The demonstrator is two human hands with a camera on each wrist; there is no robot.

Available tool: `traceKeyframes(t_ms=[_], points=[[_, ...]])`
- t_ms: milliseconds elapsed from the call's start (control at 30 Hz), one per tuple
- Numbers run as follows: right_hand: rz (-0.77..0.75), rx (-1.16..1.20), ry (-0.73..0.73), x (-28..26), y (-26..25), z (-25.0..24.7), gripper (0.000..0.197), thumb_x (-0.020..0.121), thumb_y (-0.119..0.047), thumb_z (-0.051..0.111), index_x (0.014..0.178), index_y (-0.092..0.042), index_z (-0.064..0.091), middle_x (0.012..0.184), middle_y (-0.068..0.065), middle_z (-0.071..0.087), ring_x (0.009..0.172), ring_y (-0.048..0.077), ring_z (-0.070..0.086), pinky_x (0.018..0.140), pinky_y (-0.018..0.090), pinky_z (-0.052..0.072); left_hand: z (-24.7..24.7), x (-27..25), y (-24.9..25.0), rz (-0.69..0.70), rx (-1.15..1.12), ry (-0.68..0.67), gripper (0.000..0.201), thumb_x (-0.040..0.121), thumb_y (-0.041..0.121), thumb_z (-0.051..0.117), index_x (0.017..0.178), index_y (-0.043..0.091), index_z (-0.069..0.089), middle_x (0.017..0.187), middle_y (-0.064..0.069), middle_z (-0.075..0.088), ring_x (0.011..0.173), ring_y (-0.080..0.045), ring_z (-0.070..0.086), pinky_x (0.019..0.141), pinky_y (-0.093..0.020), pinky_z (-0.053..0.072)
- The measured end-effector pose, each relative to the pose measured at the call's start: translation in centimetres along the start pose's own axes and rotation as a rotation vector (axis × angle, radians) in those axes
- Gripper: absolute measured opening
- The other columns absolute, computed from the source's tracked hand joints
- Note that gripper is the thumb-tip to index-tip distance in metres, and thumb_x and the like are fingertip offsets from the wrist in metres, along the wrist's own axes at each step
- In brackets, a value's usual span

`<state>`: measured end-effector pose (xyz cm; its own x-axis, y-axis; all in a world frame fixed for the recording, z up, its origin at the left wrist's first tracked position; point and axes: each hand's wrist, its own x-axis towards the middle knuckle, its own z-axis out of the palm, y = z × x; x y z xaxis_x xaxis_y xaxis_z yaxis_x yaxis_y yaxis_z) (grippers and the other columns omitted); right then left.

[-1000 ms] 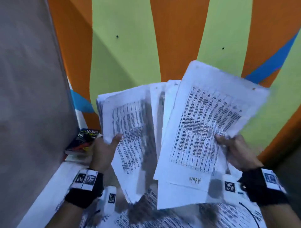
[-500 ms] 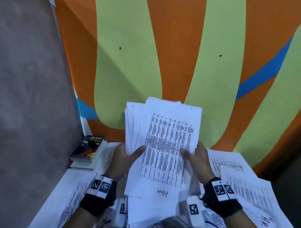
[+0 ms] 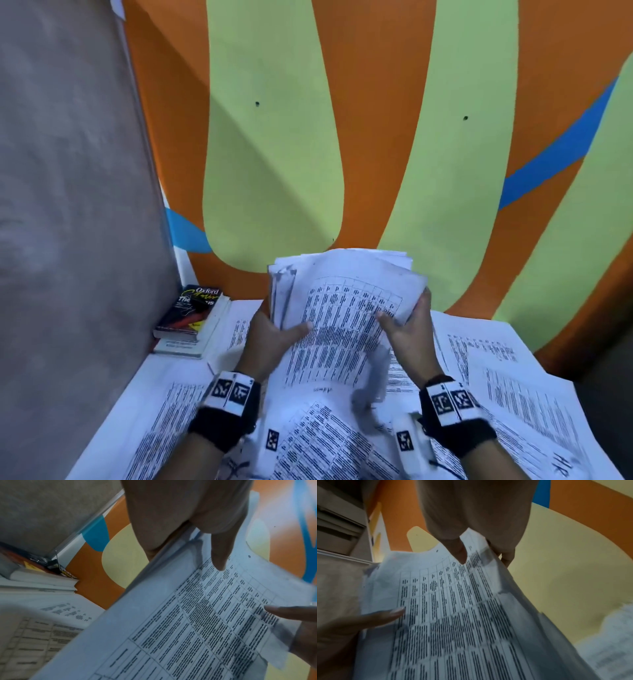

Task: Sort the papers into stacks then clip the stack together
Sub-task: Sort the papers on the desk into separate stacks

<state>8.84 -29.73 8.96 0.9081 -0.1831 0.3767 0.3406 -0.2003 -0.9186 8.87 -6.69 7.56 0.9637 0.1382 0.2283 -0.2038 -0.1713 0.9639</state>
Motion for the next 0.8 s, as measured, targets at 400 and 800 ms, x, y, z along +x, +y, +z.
traceKeyframes(t_ms=[400, 800], points=[[-0.39, -0.31, -0.011, 4.6, -4.0, -0.8, 0.037, 0.081, -0.01, 0.072, 0.116, -0.016, 0.062, 0.103, -0.001, 0.056, 0.097, 0.006, 0.054, 0.076, 0.001, 0.038, -0.4, 0.5, -1.0, -0.008, -0.103, 0.002, 0.036, 0.061, 0.03, 0.087, 0.091, 0.018, 0.071, 0.086, 0.01, 0.077, 0.085, -0.012, 0.072, 0.079, -0.037, 0.058], [-0.063, -0.007, -0.071, 1.8, -2.0, 0.8, 0.023, 0.091, -0.027, 0.061, 0.113, -0.024, 0.058, 0.107, -0.009, 0.069, 0.1, 0.009, 0.065, 0.082, 0.026, 0.053, -1.7, 1.8, 1.4, 0.078, -0.128, 0.036, 0.031, 0.063, 0.017, 0.087, 0.067, 0.011, 0.057, 0.069, 0.011, 0.065, 0.06, -0.009, 0.058, 0.065, -0.021, 0.046]])
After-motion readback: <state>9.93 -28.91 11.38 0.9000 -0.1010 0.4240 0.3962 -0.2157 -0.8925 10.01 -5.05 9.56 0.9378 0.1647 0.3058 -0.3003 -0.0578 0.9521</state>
